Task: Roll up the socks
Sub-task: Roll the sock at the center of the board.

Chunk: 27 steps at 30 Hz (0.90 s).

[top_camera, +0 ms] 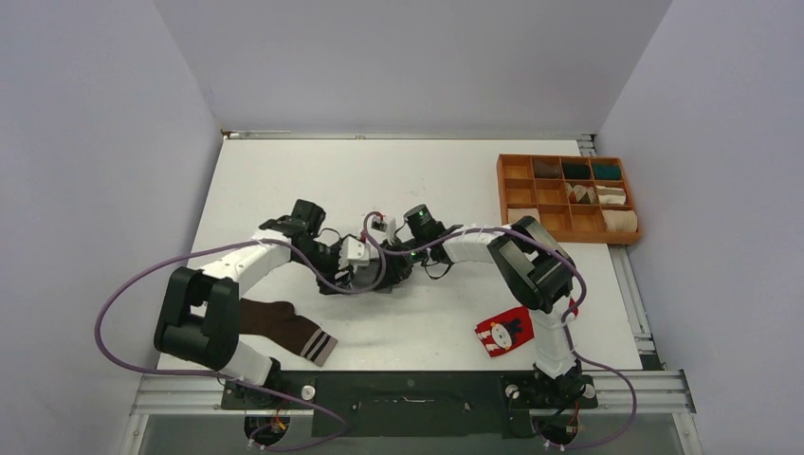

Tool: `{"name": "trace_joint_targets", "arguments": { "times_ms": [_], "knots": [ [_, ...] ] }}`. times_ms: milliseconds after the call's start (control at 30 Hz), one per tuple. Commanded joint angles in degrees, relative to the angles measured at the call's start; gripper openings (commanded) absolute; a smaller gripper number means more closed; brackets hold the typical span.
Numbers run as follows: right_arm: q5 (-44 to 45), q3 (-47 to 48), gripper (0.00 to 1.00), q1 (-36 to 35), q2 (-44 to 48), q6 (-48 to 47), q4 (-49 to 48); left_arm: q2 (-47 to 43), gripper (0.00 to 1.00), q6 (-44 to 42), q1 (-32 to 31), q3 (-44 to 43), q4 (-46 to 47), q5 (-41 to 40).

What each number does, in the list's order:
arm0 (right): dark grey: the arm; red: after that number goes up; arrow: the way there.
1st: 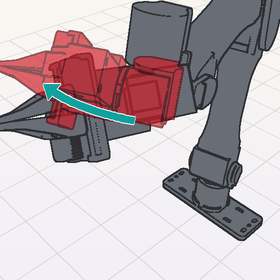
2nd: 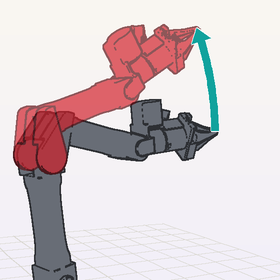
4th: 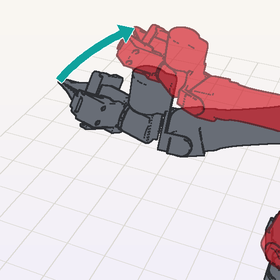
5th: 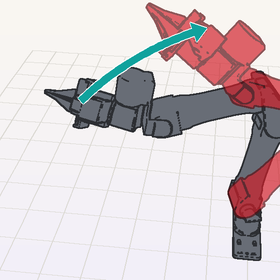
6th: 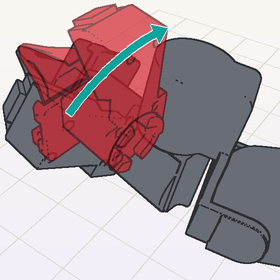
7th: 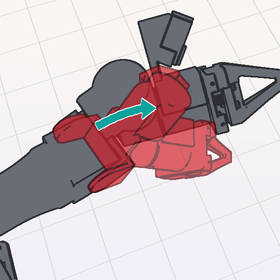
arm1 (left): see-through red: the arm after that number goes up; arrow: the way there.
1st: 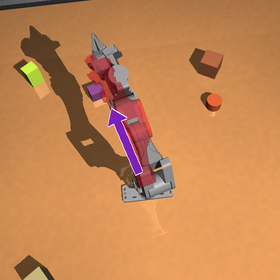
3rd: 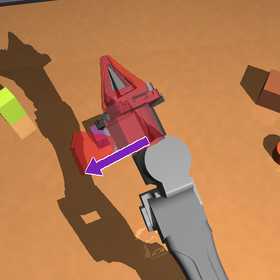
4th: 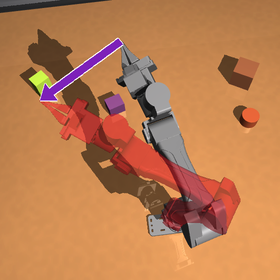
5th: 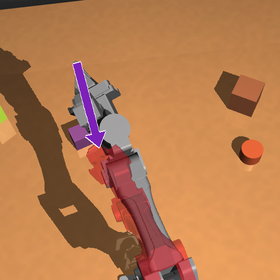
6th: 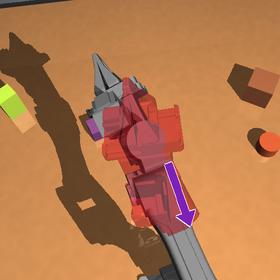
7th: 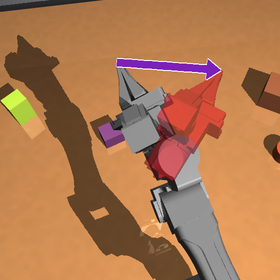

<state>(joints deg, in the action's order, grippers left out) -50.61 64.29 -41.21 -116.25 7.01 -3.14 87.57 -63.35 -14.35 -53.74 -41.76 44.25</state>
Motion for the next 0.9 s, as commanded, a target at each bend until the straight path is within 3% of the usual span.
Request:
{"name": "trace_joint_targets", "arguments": {
  "times_ms": [0,200,267,400,467,600,633,867],
  "knots": [
    [-3.3,1.5,0.06,1.6,-8.2,7.0,12.8,-3.3,0.6,-2.3,-7.5,3.8,12.1,-10.0],
    [-3.5,4.6,0.07,2.3,-10.9,6.2,14.9,0.9,0.61,-2.7,-12.8,4.0,16.2,-16.5],
    [-3.9,5.1,0.08,2.4,-11.2,6.1,15.1,1.8,0.67,-2.0,-13.6,4.6,18.4,-18.5],
    [-4.5,5.6,0.09,2.7,-11.5,5.9,14.9,3.3,0.64,-1.9,-15.6,5.8,19.6,-20.8],
    [-3.9,5.7,0.14,3.1,-10.9,6.0,14.5,3.9,0.56,-0.4,-16.2,6.0,19.4,-21.6],
    [-2.0,4.1,0.38,3.9,-6.9,6.5,10.0,5.4,0.05,5.2,-16.1,3.8,16.2,-22.4],
    [-1.7,3.2,0.42,4.3,-5.2,6.8,8.0,5.9,0.0,5.8,-15.8,3.1,14.9,-21.9],
    [1.0,-9.8,0.53,7.1,10.6,8.5,-10.4,11.0,0.0,7.1,-12.8,-2.1,5.1,-15.5]
  ]
}}
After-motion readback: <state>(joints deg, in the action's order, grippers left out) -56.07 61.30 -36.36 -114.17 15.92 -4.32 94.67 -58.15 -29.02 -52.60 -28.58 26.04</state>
